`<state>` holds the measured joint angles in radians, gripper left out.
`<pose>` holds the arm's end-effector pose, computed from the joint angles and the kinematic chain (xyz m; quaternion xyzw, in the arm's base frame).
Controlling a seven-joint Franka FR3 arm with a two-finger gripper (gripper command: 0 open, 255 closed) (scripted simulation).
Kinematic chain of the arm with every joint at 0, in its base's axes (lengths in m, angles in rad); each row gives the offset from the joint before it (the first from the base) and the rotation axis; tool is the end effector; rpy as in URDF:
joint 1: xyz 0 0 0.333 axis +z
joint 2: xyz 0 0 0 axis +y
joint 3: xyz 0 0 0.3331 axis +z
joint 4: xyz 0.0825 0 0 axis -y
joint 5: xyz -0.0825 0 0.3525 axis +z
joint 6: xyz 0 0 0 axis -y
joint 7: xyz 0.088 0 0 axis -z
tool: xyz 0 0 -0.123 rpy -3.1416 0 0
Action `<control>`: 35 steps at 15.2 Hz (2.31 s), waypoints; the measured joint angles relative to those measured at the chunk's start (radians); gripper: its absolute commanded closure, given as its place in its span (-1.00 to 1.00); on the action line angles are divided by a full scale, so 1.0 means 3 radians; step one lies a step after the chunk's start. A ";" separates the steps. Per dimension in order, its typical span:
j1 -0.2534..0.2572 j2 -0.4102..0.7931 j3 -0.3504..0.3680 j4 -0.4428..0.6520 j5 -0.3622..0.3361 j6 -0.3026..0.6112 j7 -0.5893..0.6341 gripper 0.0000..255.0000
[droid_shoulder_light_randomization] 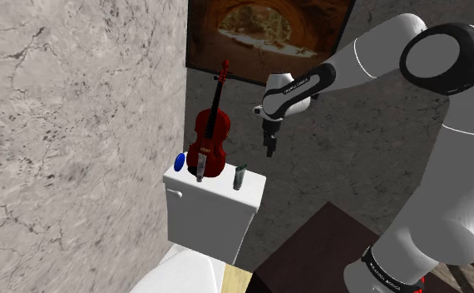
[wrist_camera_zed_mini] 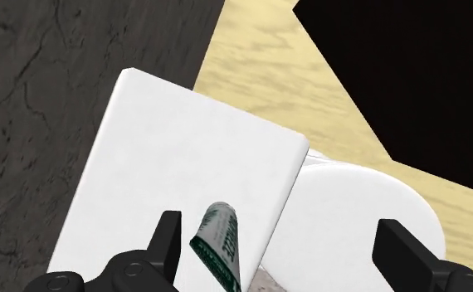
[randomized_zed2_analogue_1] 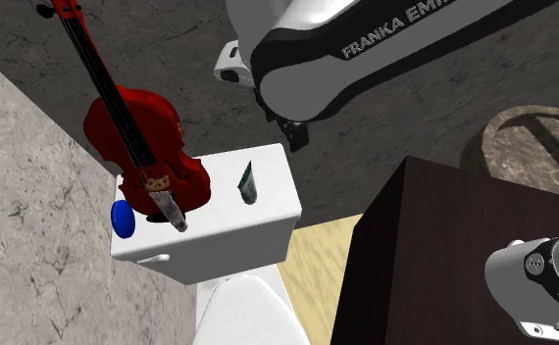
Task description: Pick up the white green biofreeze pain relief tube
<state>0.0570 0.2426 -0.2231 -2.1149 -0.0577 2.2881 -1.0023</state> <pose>0.5394 -0.0897 0.3197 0.9032 0.4253 -0.0532 0.0221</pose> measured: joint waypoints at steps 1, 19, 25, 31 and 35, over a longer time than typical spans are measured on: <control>-0.0015 0.0124 0.0025 0.0065 0.0033 0.0059 -0.0098 -1.00; -0.0172 0.1355 0.0298 0.0927 0.0206 0.0432 -0.0749 1.00; -0.0172 0.1354 0.0297 0.0928 0.0205 0.0435 -0.0748 1.00; -0.0168 0.1248 0.0288 0.0891 0.0196 0.0363 -0.0753 1.00; -0.0157 0.1121 0.0277 0.0888 0.0183 0.0240 -0.0752 1.00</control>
<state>0.0099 0.5790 -0.1400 -1.8485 -0.0027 2.3601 -1.2279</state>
